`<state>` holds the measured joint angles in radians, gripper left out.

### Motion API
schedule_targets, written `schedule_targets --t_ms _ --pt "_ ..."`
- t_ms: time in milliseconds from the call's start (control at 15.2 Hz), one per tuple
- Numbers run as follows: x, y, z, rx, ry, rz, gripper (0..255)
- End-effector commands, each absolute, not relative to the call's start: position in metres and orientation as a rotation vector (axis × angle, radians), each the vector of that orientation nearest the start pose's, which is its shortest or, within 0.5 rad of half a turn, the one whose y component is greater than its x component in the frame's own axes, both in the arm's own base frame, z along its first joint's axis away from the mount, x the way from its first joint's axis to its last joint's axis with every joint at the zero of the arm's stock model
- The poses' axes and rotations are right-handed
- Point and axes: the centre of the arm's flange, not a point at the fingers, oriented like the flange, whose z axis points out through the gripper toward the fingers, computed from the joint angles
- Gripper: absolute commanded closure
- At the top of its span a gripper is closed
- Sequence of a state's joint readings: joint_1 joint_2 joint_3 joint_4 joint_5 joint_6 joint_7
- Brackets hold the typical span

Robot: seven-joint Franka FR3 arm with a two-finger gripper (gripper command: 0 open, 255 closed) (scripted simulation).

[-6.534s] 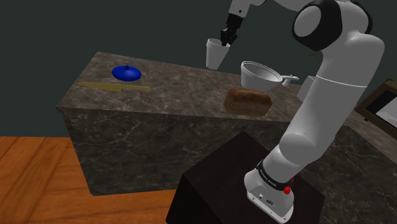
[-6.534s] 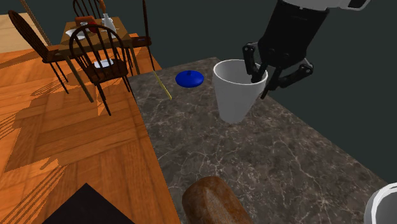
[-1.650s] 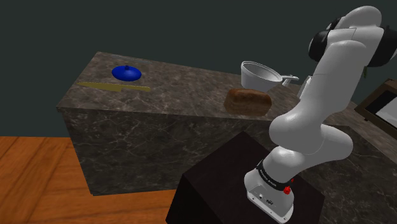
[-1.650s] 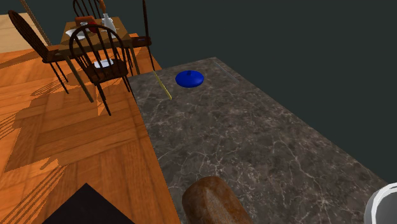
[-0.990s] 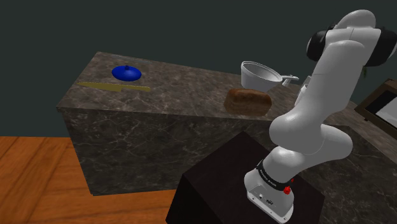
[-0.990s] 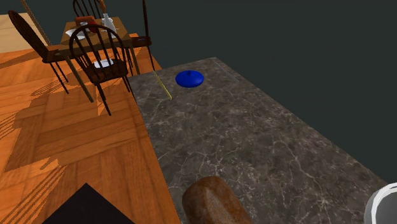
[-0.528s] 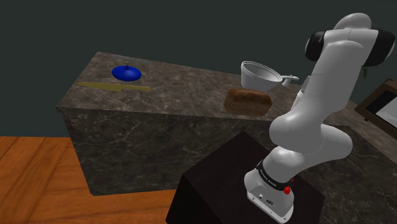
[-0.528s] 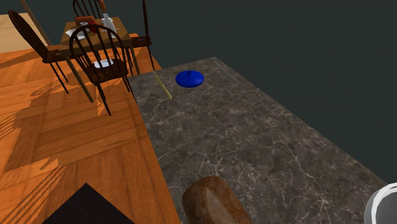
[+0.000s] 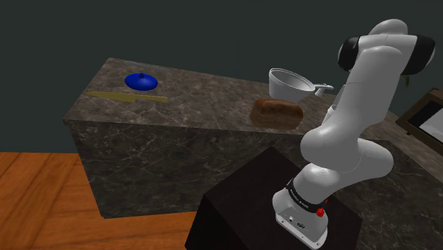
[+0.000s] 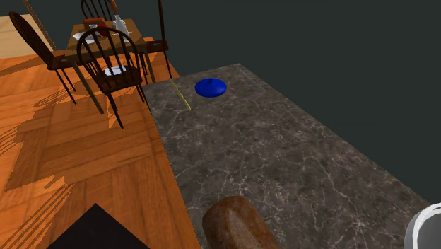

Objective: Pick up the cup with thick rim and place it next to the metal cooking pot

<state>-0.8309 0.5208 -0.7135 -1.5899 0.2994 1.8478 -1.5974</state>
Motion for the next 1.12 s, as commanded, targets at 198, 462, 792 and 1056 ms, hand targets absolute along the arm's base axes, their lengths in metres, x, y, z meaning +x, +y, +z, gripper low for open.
schedule_targets --t_ms 198,462,792,1056 --pt "0.103 -0.650 0.377 -3.013 0.007 0.081 255" --pt "0.103 -0.650 0.377 -3.013 0.007 0.081 0" --pt "0.104 -0.652 0.390 -3.013 0.007 0.081 0" --pt "0.106 -0.657 0.427 -3.013 0.007 0.081 0"
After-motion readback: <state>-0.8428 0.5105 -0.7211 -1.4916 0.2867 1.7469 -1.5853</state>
